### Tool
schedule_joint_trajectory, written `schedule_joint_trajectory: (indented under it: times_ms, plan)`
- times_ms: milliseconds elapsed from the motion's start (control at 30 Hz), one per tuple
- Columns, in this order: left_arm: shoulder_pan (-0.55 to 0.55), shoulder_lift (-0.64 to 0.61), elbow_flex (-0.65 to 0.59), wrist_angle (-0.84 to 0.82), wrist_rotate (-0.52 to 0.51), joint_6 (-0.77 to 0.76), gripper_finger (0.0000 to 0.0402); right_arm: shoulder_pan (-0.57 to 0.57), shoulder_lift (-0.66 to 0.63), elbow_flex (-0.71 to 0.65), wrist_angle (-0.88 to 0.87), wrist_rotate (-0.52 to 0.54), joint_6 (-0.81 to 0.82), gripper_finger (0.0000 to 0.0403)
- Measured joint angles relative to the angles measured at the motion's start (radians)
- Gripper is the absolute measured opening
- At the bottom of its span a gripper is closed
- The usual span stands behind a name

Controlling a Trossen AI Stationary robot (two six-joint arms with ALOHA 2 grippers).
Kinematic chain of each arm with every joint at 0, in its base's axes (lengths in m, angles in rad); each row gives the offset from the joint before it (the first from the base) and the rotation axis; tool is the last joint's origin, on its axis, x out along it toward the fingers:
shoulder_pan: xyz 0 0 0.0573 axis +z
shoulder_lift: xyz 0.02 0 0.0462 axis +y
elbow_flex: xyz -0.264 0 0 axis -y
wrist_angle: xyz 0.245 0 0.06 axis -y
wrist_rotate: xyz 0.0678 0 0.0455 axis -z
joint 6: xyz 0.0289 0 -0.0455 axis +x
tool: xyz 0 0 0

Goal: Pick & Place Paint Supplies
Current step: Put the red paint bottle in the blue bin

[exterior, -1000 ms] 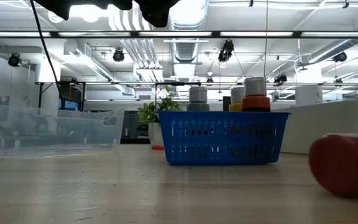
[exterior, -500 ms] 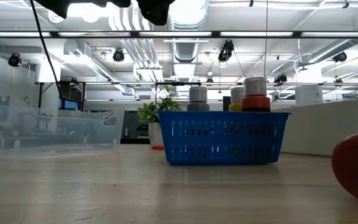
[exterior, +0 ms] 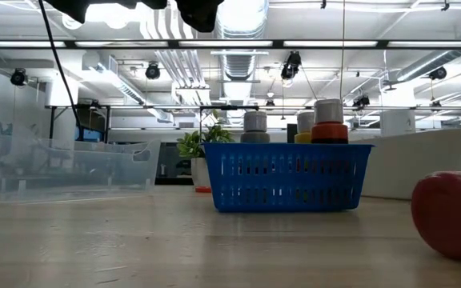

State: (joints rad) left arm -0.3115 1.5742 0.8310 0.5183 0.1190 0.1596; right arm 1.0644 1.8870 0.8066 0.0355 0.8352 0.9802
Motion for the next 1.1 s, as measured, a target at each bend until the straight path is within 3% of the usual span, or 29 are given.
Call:
schedule_joint_trajectory:
  times_ms: [167, 400, 700, 900, 1100]
  plan:
    - [-0.005, 0.0, 0.0, 0.0, 0.0, 0.0, 0.0248, -0.004, 0.0, -0.001, 0.036, -0.004, -0.053, 0.0145]
    - [-0.005, 0.0, 0.0, -0.009, 0.0, 0.0, 0.0248, -0.015, 0.004, -0.005, 0.056, -0.018, -0.067, 0.0142]
    - [-0.011, 0.0, 0.0, -0.027, 0.0, 0.0, 0.0248, -0.041, 0.103, 0.004, 0.168, -0.021, -0.098, 0.014]
    - [-0.013, 0.0, 0.0, -0.043, 0.0, -0.003, 0.0248, -0.04, 0.094, 0.004, 0.17, -0.027, -0.104, 0.011]
    - [-0.026, 0.0, 0.0, -0.068, 0.0, -0.003, 0.0247, -0.04, 0.079, 0.015, 0.155, -0.031, -0.151, 0.011]
